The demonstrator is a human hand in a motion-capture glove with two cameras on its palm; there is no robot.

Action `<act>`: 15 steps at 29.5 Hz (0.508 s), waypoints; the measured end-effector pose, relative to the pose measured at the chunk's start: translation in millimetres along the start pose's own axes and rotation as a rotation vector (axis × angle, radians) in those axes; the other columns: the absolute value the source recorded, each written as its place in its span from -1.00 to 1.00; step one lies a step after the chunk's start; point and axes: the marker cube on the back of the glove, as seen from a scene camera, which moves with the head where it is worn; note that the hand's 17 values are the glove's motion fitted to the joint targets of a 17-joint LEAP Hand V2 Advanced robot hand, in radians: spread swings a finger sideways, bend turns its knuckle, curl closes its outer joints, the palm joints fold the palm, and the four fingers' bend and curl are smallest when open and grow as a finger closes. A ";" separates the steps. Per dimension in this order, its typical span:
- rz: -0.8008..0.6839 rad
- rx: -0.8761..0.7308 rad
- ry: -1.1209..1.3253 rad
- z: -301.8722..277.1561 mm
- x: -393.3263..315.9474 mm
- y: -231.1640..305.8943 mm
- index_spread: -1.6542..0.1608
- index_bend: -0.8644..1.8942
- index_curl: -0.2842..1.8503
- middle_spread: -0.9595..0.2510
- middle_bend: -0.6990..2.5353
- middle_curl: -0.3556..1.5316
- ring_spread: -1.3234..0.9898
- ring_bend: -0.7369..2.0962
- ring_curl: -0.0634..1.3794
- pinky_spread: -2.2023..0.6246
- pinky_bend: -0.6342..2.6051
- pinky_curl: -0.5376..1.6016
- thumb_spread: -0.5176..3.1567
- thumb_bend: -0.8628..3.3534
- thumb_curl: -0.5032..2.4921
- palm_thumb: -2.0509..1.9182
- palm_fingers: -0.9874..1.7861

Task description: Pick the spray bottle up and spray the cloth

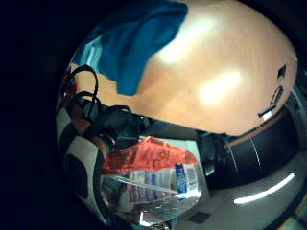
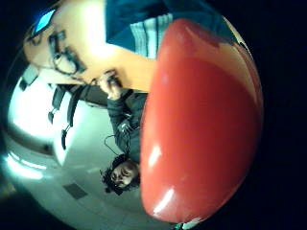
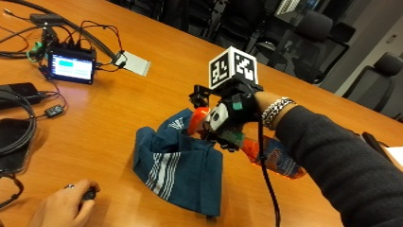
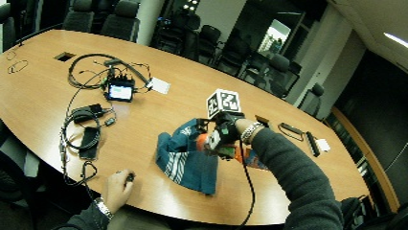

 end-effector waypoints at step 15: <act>-0.661 0.526 -0.410 -71.4 -75.4 41.6 0.51 -0.26 -0.29 0.22 -0.25 -0.07 -0.03 0.02 -0.30 0.38 -0.30 -0.14 -0.24 -0.60 -0.27 0.49 0.65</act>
